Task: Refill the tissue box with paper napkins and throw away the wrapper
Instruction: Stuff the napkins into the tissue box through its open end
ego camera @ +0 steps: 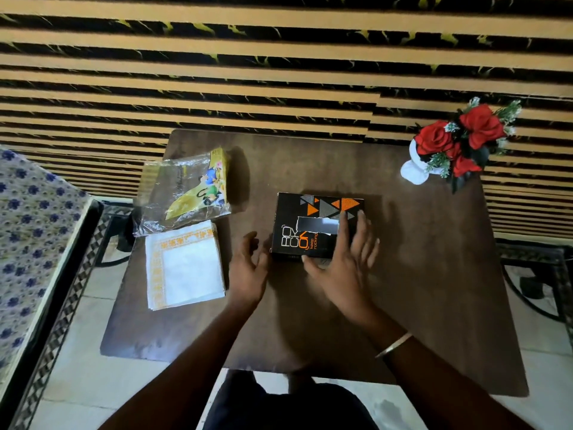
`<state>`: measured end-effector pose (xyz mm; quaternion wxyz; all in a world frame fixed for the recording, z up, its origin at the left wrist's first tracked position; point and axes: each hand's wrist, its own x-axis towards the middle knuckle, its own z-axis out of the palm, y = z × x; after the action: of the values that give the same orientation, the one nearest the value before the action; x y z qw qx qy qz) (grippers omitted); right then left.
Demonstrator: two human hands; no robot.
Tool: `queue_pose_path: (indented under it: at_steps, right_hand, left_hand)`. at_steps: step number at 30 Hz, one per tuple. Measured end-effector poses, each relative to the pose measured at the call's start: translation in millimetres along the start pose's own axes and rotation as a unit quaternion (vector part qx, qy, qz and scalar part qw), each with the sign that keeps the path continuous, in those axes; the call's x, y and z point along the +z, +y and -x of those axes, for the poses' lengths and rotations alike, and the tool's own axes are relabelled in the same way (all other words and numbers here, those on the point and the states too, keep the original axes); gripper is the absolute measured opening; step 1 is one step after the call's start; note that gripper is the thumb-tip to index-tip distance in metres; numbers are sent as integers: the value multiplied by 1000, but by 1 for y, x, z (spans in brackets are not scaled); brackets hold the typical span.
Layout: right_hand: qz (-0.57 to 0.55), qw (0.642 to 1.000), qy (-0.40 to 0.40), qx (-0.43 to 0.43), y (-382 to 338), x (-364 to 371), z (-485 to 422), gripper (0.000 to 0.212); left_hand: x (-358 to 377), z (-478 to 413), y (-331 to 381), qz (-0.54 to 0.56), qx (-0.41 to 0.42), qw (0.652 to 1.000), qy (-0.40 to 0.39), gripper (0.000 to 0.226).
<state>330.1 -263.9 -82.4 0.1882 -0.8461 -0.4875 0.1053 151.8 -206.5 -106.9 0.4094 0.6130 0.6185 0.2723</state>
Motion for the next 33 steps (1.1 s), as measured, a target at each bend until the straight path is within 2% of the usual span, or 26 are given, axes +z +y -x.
queue_pose_path:
  at_steps: [3,6,8,12,18,23,26,28,30,33]
  right_hand:
    - [62,985,-92,-128,-19,-10,-41,131]
    - [128,951,-183,-216,-42,-8,-79,144]
    - [172,928,-228,-241,-52,-2,-97,150]
    - [205,896,-320,-231,-60,10,-106,158]
    - [188,901,-311,-235,-60,14,-97,156]
    - [189,901,-308,-239,-56,10,-95,153]
    - [187,903,-305,-237,-54,10,-91,153]
    - [193,901,-303,-245,-51,8,-91,153]
    - [197,898,-308,-245,-47,4,-91,152]
    - [199,899,-308,-242,-42,-3,-94,152]
  left_hand:
    - [-8,-5,-8,-63,21,997,-30,49]
    - [-11,-7,-5,-80,34,994,-60,47]
    - [-11,-10,2,-87,49,992,-72,46]
    - [-12,-12,8,-83,63,991,-81,43]
    - [-17,-18,5,-63,63,991,-101,35]
    - [-12,-13,-5,-75,76,988,-109,42]
    - [4,-6,-7,-27,13,998,-52,40]
    - [11,-5,-6,21,-80,996,23,35]
    - [13,-9,-9,66,-180,979,67,33]
    - [17,-17,-17,184,-250,950,39,32]
